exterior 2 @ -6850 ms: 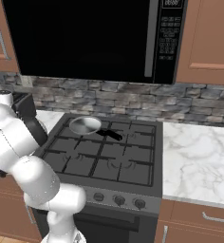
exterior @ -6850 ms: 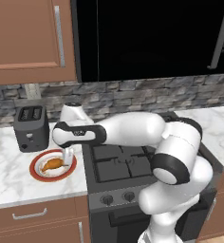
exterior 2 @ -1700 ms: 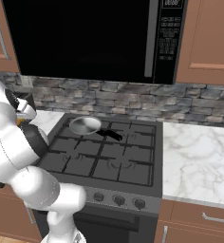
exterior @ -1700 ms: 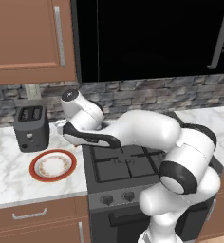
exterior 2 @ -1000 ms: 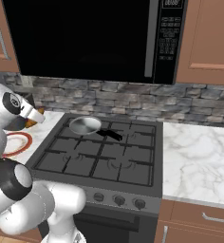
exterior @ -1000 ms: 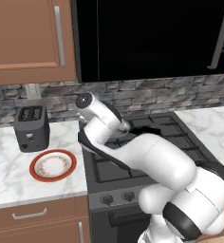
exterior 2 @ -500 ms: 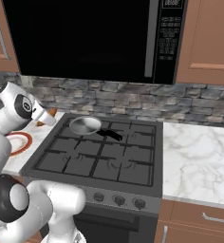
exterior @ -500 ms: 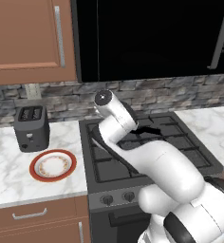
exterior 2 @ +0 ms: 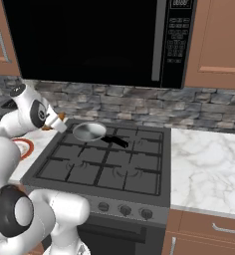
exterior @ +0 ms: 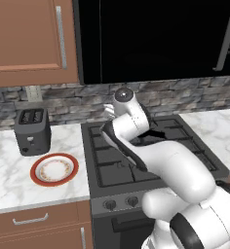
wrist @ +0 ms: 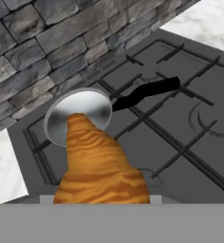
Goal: Pick the croissant and place it on the pan. Then turn on the stove to warm the croissant.
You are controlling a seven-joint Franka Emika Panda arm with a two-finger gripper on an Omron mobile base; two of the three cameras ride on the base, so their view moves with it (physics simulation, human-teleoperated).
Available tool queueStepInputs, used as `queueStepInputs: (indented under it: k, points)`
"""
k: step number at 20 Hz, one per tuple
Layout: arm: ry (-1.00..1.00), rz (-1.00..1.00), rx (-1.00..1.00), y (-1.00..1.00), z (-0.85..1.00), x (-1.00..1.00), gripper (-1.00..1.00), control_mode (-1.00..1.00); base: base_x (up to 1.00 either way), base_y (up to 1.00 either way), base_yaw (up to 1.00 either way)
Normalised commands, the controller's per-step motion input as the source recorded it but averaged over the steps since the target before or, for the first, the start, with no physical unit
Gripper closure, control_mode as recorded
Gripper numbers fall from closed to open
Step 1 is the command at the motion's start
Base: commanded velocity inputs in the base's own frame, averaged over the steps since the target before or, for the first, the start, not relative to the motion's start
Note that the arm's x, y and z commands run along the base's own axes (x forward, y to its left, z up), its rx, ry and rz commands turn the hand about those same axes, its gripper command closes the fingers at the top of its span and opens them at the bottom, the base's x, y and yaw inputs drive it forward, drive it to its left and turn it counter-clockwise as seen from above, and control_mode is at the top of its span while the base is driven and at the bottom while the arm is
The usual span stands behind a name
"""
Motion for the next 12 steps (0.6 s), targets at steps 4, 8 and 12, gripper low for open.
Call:
queueStepInputs:
  k: [4,8,12]
  points:
    - [0.00,0.12,0.07,-0.07,0.00,0.28,1.00,-1.00,0.00,0.00,0.00]
    - [0.05,0.11,0.01,-0.03,-0.01,0.36,1.00,-1.00,0.00,0.00,0.00]
    - [0.02,0.08,0.00,0.00,-0.15,0.34,1.00,-1.00,0.00,0.00,0.00]
